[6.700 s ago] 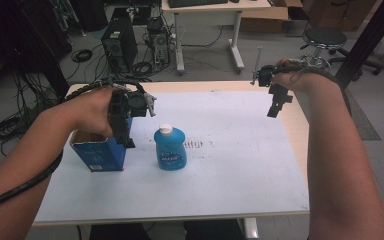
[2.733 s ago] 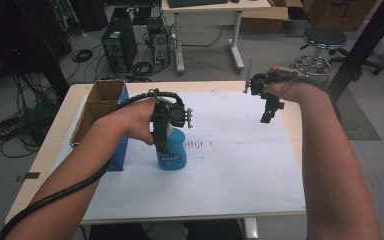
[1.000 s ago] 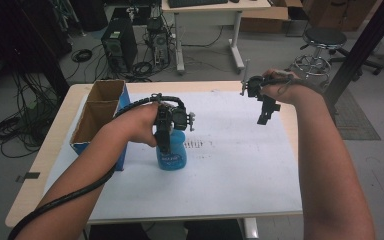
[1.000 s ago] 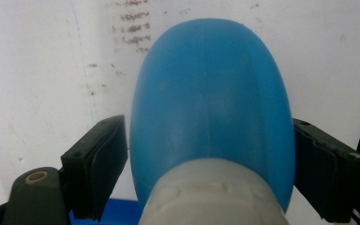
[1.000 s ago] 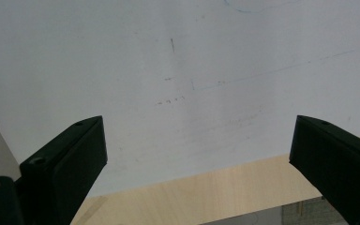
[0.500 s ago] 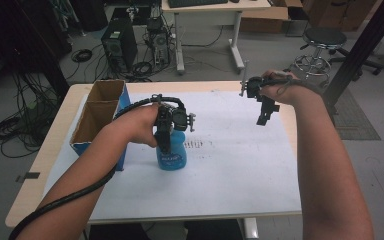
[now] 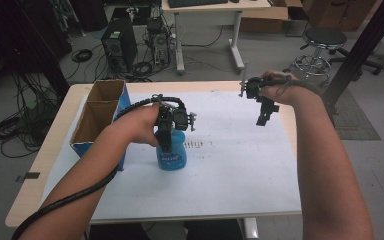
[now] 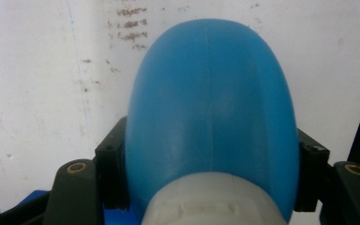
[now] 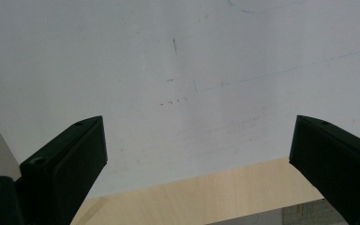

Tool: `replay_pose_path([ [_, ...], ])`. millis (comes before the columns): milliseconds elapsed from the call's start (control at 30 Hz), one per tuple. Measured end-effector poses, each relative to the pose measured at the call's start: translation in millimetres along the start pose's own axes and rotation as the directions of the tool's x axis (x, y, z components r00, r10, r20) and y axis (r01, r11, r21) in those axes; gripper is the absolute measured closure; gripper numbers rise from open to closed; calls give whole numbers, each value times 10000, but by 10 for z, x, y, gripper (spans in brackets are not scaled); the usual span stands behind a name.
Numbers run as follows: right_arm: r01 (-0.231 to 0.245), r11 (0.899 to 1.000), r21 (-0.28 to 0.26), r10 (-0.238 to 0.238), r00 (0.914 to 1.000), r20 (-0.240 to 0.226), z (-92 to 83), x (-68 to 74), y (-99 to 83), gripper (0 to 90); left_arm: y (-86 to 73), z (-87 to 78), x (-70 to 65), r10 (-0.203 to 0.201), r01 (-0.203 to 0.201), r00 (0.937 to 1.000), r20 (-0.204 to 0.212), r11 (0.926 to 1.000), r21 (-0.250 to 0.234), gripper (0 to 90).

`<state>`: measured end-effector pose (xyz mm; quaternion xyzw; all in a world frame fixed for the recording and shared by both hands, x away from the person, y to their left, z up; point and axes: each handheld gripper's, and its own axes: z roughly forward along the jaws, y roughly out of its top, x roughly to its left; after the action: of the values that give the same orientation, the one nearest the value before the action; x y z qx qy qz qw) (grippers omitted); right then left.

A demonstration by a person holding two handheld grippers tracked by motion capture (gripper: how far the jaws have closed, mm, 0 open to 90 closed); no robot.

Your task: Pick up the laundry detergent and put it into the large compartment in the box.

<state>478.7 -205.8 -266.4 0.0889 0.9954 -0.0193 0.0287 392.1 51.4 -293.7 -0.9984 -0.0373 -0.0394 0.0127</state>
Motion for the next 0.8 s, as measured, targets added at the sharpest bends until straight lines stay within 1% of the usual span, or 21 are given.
replay_pose_path([
  [100,25,10000,10,-25,10000,-16,6,-1,3,40,1,-3,10,15,-15,10000,-17,10000,-26,361],
  [167,30,10000,10,-30,10000,-10,8,-1,7,40,-2,-6,15,-90,90,9999,104,9999,-49,366],
  [200,45,10000,9,-45,10000,-9,9,-1,8,40,-6,-7,21,-220,223,9995,215,9997,-121,370],
  [267,48,10000,17,-48,10000,-14,12,-2,9,40,-10,-11,28,-214,217,9995,242,9997,-121,376],
  [400,55,10000,41,-55,10000,-21,17,0,9,40,-4,-12,22,-261,263,9995,192,9996,-96,377],
  [467,44,10000,51,-44,10000,-23,15,1,8,40,1,-14,22,-218,218,9997,126,9997,-54,379],
  [567,37,10000,13,-37,10000,-15,3,7,8,40,20,-17,4,-254,253,9996,75,9996,137,379],
  [667,42,10000,7,-42,10000,-11,0,15,12,40,35,-20,-8,-133,134,9999,-38,9997,217,380],
  [800,47,10000,4,-47,10000,6,-1,29,14,40,27,-32,-18,-204,203,9998,-1,9995,262,380],
])
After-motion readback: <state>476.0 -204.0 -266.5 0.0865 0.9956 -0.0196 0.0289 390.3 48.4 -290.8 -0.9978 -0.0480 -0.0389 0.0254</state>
